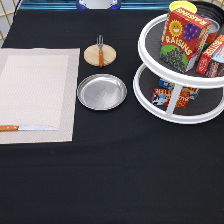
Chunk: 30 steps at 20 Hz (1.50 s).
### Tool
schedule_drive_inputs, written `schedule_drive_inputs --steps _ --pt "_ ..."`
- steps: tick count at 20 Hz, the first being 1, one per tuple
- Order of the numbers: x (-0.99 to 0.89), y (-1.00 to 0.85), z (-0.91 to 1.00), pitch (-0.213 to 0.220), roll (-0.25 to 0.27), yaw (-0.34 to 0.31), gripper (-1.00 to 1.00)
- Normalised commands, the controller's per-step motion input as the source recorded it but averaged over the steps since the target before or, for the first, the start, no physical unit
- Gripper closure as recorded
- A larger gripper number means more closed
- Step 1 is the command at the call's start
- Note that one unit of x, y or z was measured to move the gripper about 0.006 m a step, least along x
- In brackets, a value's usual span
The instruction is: Arrange plate and fork
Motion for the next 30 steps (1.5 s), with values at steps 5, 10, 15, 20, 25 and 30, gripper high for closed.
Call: schedule_drive_inputs --steps 5,10,15,20,25,30 --pt "0.47 -0.12 0.00 0.053 0.032 0.000 -1.00" --pt "0.91 -0.19 0.03 0.122 0.030 -0.011 -1.00" --pt "0.98 -0.11 0.00 0.121 0.012 -0.001 -1.00" --pt "0.97 -0.16 -0.08 0.120 0.100 0.000 -1.00" --pt "0.82 -0.33 -0.23 0.100 0.209 0.000 -1.00" --pt "0.68 -0.29 -0.39 0.059 0.142 0.000 -1.00"
